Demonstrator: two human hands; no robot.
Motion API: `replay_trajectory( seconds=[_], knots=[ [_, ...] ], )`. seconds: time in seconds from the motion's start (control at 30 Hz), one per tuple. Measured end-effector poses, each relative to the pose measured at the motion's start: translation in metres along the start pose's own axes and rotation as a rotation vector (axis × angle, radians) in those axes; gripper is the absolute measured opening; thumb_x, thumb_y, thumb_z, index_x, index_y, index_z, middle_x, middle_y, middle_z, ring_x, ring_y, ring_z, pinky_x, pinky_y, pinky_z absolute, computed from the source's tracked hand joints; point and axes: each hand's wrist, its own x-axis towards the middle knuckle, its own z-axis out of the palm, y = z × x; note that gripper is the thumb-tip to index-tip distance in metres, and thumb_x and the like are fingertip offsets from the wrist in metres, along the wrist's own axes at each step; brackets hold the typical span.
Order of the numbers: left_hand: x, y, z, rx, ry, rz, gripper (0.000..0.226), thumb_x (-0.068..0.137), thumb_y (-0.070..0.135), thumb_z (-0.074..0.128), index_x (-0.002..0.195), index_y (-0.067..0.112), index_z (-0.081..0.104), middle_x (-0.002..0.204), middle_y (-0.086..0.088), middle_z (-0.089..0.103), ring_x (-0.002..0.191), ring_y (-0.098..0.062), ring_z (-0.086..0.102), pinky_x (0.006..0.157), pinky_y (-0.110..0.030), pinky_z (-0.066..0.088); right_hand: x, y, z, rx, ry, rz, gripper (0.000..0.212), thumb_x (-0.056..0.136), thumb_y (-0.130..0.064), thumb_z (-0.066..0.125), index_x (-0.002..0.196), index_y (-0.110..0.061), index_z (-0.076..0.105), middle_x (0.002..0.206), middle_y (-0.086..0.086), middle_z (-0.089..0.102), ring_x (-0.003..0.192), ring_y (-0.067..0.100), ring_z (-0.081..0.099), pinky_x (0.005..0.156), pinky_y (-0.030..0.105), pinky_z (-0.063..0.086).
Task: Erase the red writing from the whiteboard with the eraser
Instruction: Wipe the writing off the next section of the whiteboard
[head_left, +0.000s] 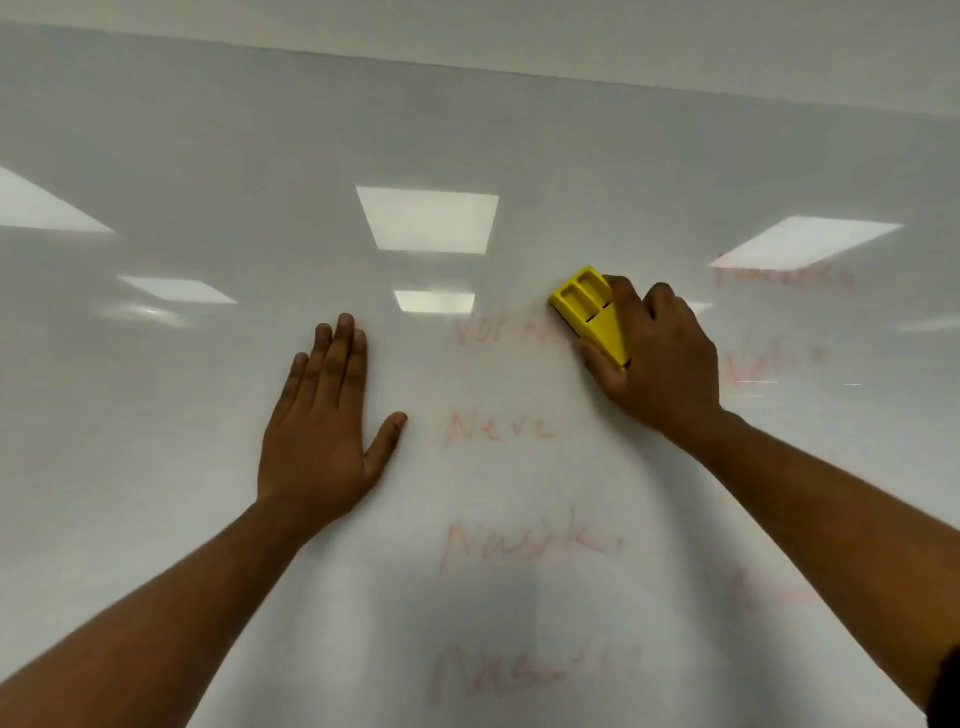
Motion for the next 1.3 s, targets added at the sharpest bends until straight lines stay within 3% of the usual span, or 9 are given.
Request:
replay_trajectory(
  seconds=[0.17, 0.37, 0.57, 0.7, 0.77, 0.93, 1.07, 1.13, 1.3],
  knots=[
    [-0.002, 0.001, 0.000, 0.003, 0.018, -0.004, 0.088, 0.104, 0.062, 0.029, 0.170, 0.010, 0.004, 0.180, -0.005, -0.002, 0.166, -0.022, -0.001, 0.135, -0.035, 0.000, 0.005, -0.010, -0.003, 0.096, 0.086, 0.407, 0.070, 0.089, -0.059, 0.059, 0.146, -0.023, 0.042, 0.109, 0.016, 0.050, 0.101, 0.041, 0.056, 0.073, 0.042, 0.046],
    [0.000, 0.001, 0.000, 0.000, 0.024, 0.004, 0.088, 0.104, 0.062, 0.028, 0.170, 0.010, 0.004, 0.180, -0.005, 0.000, 0.166, -0.023, 0.000, 0.135, -0.037, 0.003, -0.005, -0.043, 0.001, -0.010, -0.026, -0.108, 0.072, 0.087, -0.059, 0.060, 0.147, -0.023, 0.044, 0.110, 0.010, 0.051, 0.097, 0.034, 0.055, 0.062, 0.037, 0.048],
    [-0.001, -0.001, 0.002, -0.013, 0.037, 0.015, 0.088, 0.104, 0.061, 0.030, 0.170, 0.009, 0.006, 0.179, -0.007, 0.001, 0.166, -0.024, 0.000, 0.135, -0.039, 0.004, 0.041, -0.052, 0.003, 0.093, 0.069, 0.402, 0.071, 0.089, -0.061, 0.056, 0.148, -0.023, 0.041, 0.117, 0.013, 0.050, 0.108, 0.037, 0.054, 0.075, 0.038, 0.041],
    [-0.001, -0.003, 0.005, -0.009, 0.046, 0.027, 0.088, 0.104, 0.060, 0.032, 0.170, 0.007, 0.008, 0.179, -0.009, 0.002, 0.166, -0.025, 0.001, 0.135, -0.042, 0.008, 0.005, -0.099, 0.012, 0.029, -0.019, -0.152, 0.072, 0.087, -0.061, 0.055, 0.147, -0.023, 0.043, 0.111, 0.010, 0.049, 0.096, 0.033, 0.053, 0.061, 0.036, 0.048],
    [0.000, -0.002, 0.005, -0.011, 0.048, 0.029, 0.088, 0.104, 0.060, 0.033, 0.170, 0.007, 0.007, 0.179, -0.009, 0.001, 0.166, -0.025, 0.000, 0.135, -0.042, 0.008, 0.020, -0.090, 0.009, 0.019, -0.053, -0.223, 0.073, 0.087, -0.063, 0.055, 0.147, -0.024, 0.042, 0.113, 0.011, 0.051, 0.097, 0.035, 0.054, 0.062, 0.040, 0.053],
    [-0.002, -0.004, 0.004, -0.050, 0.045, 0.030, 0.088, 0.104, 0.059, 0.035, 0.170, 0.008, 0.006, 0.179, -0.008, 0.000, 0.166, -0.023, -0.001, 0.135, -0.042, 0.007, 0.051, -0.082, 0.005, 0.100, 0.055, 0.358, 0.074, 0.088, -0.063, 0.057, 0.150, -0.026, 0.041, 0.119, 0.013, 0.051, 0.109, 0.038, 0.056, 0.078, 0.041, 0.047],
    [-0.002, -0.005, 0.005, -0.061, 0.046, 0.046, 0.088, 0.104, 0.059, 0.035, 0.170, 0.007, 0.007, 0.179, -0.009, 0.000, 0.166, -0.024, -0.001, 0.135, -0.042, 0.008, 0.004, -0.136, 0.017, 0.028, -0.002, -0.148, 0.073, 0.087, -0.061, 0.060, 0.148, -0.022, 0.045, 0.110, 0.009, 0.051, 0.094, 0.031, 0.054, 0.060, 0.035, 0.045],
    [-0.001, -0.005, 0.005, -0.061, 0.045, 0.053, 0.088, 0.104, 0.059, 0.033, 0.169, 0.007, 0.008, 0.179, -0.010, 0.001, 0.166, -0.025, -0.001, 0.135, -0.042, 0.007, 0.010, -0.135, 0.016, 0.009, -0.041, -0.254, 0.073, 0.087, -0.061, 0.061, 0.147, -0.022, 0.046, 0.109, 0.009, 0.051, 0.092, 0.032, 0.055, 0.057, 0.035, 0.047],
    [-0.002, -0.006, 0.005, -0.064, 0.014, 0.072, 0.087, 0.105, 0.060, 0.027, 0.169, 0.006, 0.004, 0.179, -0.010, -0.004, 0.166, -0.025, -0.005, 0.135, -0.042, 0.004, 0.049, -0.115, 0.008, 0.055, 0.044, 0.353, 0.072, 0.090, -0.062, 0.056, 0.150, -0.026, 0.040, 0.119, 0.012, 0.051, 0.109, 0.037, 0.056, 0.080, 0.041, 0.048]
  ],
)
